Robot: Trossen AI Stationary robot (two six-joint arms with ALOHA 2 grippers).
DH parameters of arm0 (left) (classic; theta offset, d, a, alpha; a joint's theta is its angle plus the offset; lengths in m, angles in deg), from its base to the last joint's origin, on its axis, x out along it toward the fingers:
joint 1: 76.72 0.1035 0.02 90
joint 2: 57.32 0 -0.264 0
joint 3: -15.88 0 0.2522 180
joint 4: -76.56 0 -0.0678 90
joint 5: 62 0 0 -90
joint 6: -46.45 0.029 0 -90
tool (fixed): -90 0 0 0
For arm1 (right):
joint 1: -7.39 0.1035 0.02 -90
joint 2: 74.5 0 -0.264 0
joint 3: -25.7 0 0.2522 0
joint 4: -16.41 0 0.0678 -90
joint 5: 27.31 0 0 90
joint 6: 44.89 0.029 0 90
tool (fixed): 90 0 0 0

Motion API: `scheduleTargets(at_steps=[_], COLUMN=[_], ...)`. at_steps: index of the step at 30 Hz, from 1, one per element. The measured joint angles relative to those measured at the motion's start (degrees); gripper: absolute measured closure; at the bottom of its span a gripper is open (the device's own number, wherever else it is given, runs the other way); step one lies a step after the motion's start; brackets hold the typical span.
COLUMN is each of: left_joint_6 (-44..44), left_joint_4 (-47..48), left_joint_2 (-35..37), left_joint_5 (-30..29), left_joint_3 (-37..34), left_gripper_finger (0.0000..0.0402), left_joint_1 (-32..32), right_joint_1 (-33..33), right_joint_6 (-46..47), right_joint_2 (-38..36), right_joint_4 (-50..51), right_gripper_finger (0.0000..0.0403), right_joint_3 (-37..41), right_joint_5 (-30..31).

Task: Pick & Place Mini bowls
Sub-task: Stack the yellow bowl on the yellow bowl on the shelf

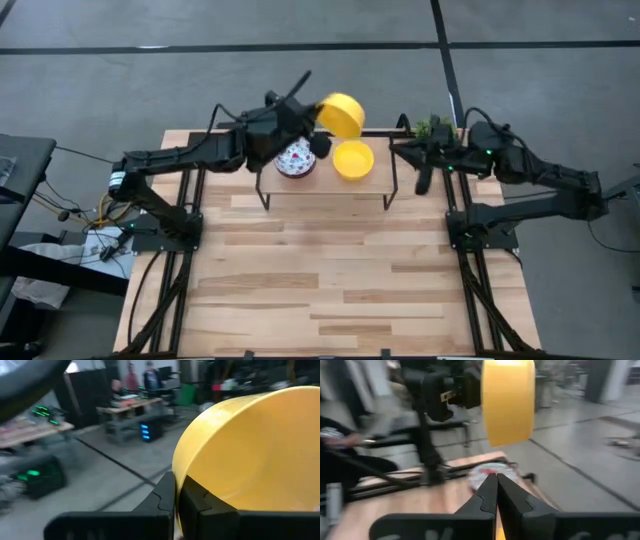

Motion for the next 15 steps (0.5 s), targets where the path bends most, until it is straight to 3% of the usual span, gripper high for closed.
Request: scheduleTargets(at_steps=[8,15], left_joint_6=[5.3,6.8], left_joint_4=[-1.0,-1.2], left_joint_2=[0.0,0.0], left_joint_5=[0.5,7.8], left_joint_3=[0.0,0.0], left_gripper_finger=[0.0399,0.0399], left_joint_1=[6.9,9.9], right_joint_1=[5.1,7.8], right_joint_6=[-5.8,-13.0], right_joint_2=[13.0,25.1], right_joint_4=[1.4,1.4], right_gripper_finger=[0.0403,0.0375], right_joint_3=[-12.3,-21.4], right_joint_5=[21.0,38.4])
